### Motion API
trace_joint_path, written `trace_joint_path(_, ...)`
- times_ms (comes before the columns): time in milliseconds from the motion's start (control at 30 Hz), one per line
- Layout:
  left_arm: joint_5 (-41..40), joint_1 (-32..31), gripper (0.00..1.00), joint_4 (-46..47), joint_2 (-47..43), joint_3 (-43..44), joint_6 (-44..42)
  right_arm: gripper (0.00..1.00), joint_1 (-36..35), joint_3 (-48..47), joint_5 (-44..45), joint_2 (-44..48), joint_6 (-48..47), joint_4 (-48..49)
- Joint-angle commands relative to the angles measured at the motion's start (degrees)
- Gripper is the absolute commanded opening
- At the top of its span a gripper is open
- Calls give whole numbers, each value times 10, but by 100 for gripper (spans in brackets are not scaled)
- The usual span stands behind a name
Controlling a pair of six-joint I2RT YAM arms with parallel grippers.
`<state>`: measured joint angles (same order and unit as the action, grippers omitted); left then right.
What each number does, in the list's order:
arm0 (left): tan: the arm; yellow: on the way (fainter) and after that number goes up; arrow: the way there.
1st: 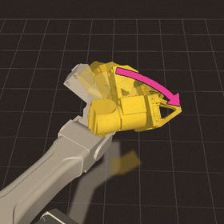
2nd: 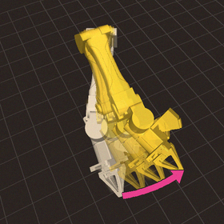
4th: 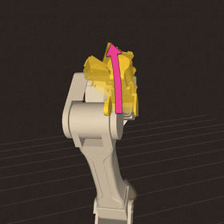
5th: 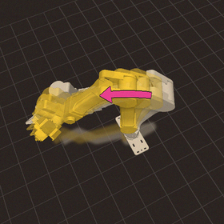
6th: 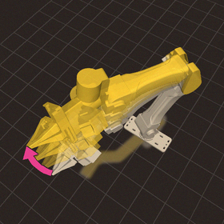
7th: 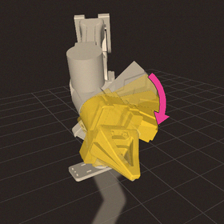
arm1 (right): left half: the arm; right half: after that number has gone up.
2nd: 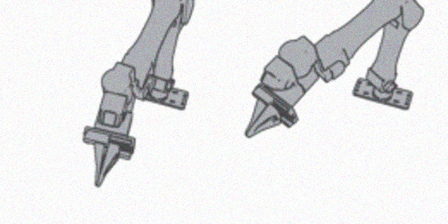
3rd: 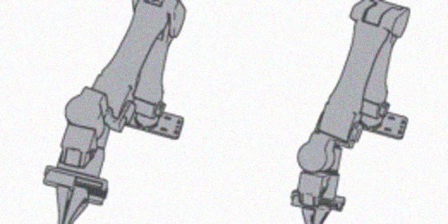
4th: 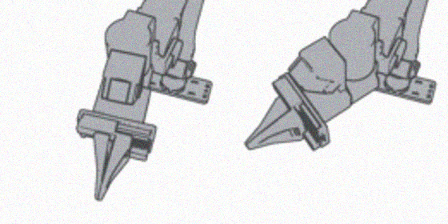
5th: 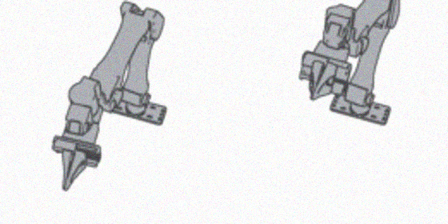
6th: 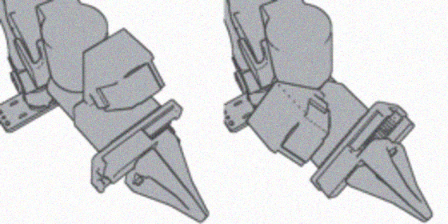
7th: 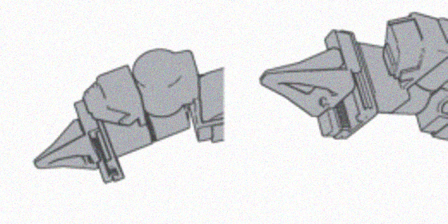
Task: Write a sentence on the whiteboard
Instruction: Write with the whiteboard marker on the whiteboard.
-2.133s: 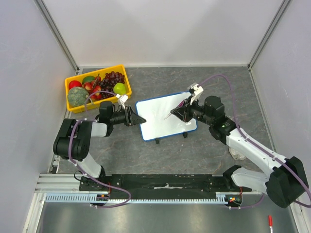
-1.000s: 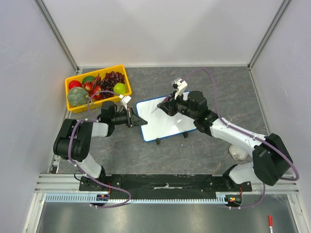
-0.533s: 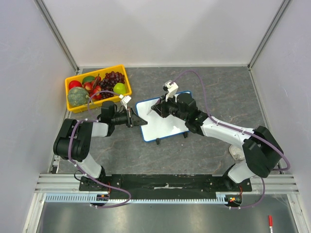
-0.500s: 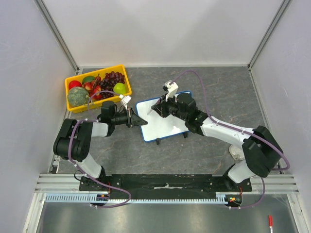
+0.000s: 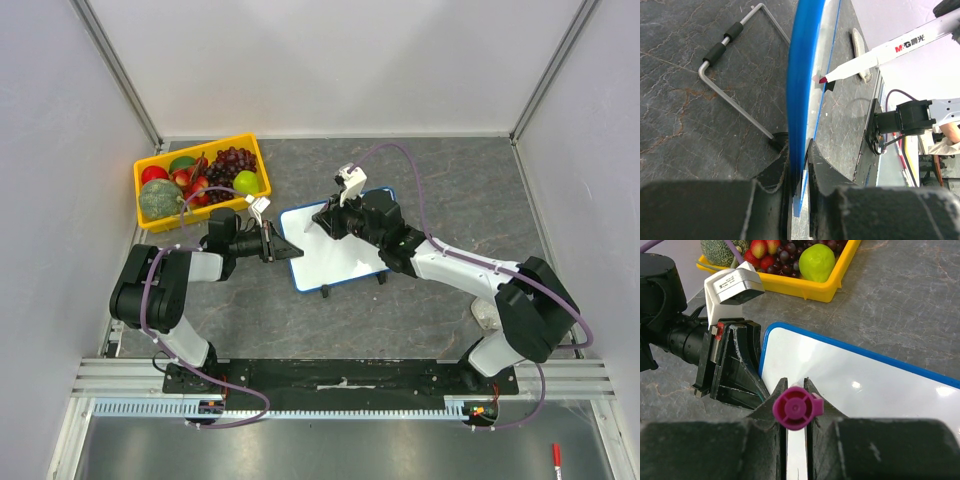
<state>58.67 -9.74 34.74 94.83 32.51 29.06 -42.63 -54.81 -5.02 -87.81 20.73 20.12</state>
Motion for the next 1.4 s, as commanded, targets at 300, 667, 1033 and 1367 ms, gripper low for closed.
trace_joint_path(300, -39, -2, 2, -27, 4, 5, -35, 0, -1, -23, 47, -7, -20, 2)
trace_joint_path(667, -38, -1, 2, -28, 5, 6, -35, 0, -1, -55, 65, -21, -14, -16)
trace_joint_path(1033, -37, -1, 2, -28, 5, 5, -35, 0, -1, -83, 97, -33, -20, -33)
trace_joint_path(1367, -37, -1, 2, -28, 6, 6, -35, 0, -1, -81, 91, -37, -24, -44)
